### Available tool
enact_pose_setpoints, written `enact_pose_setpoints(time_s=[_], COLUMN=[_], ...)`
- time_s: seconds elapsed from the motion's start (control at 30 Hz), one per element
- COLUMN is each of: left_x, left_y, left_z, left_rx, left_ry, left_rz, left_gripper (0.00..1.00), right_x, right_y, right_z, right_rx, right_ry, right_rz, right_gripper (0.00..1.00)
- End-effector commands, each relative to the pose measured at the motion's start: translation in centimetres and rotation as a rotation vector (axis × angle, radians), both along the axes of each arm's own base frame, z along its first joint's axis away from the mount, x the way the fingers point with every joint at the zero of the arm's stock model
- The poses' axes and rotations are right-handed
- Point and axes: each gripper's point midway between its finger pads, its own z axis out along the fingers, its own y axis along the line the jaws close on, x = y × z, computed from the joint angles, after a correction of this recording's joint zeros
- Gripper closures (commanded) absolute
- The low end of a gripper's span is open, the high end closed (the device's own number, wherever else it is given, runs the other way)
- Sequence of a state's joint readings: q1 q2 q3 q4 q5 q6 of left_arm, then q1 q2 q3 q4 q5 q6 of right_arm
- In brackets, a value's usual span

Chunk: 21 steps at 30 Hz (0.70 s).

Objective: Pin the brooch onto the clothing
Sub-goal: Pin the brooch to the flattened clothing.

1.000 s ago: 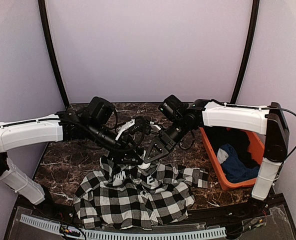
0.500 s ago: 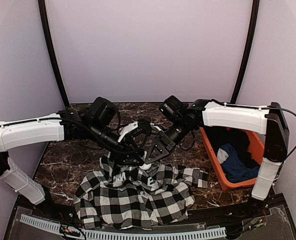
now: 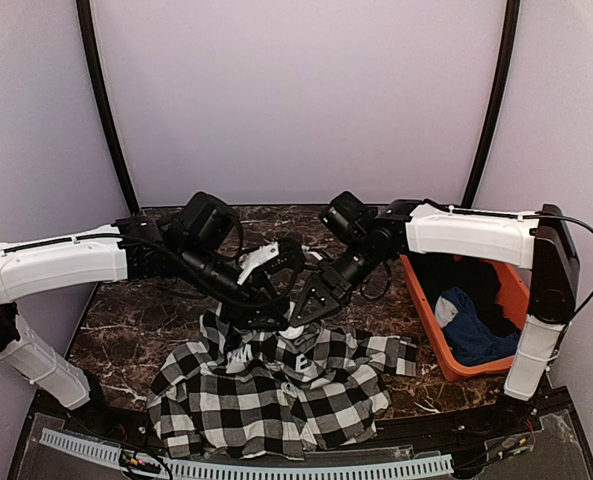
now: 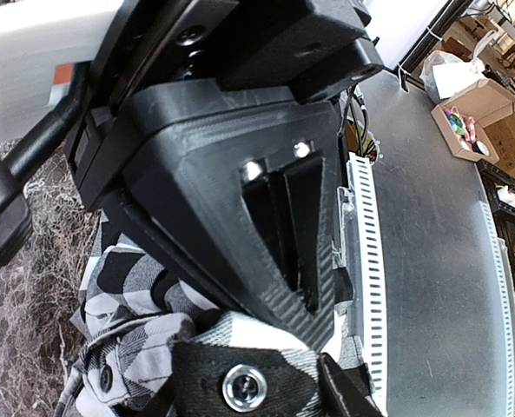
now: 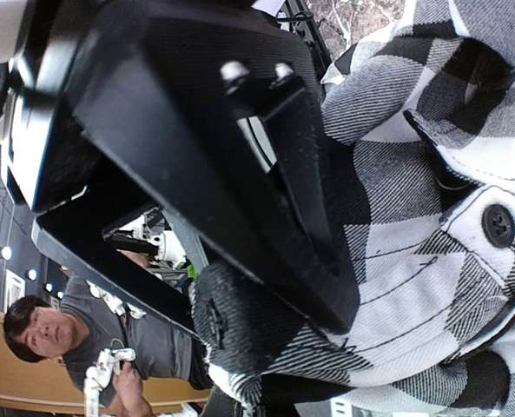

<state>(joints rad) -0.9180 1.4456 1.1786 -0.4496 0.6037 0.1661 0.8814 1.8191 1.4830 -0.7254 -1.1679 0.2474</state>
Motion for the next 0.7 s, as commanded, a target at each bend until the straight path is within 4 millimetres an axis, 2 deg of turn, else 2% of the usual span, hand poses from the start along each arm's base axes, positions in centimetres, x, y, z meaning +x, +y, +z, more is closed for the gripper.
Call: enact_pose_setpoints(time_s=[0.0,0.2,0.47,0.67], left_x=[0.3,0.4,0.4,0.2], left_y=[0.4,0.2,0.5,0.8], left_z=[-2.9,-2.3,-2.3,-2.5], left_rx=[0.106,0.080,0.089,0.105], left_ry=[-0.016,-0.019,-0.026,-0.029], left_rz=[0.025,0.040,0.043,0.031], left_gripper=[0.56,0.57,0.64,0.68], right_x=[-1.0,-0.6,0.2,0.2], right_y=[0.5,0.4,0.1,0.0], right_z=[7.7,8.6,10.0,9.5], right_rx=[0.313,0.354,0.386,0.361], right_ry=[-0.050,-0.024,-0.021,-0.034], right_rz=[0.085,0.049,0.009,0.017], right_gripper=[1.00,1.00,1.00,1.00])
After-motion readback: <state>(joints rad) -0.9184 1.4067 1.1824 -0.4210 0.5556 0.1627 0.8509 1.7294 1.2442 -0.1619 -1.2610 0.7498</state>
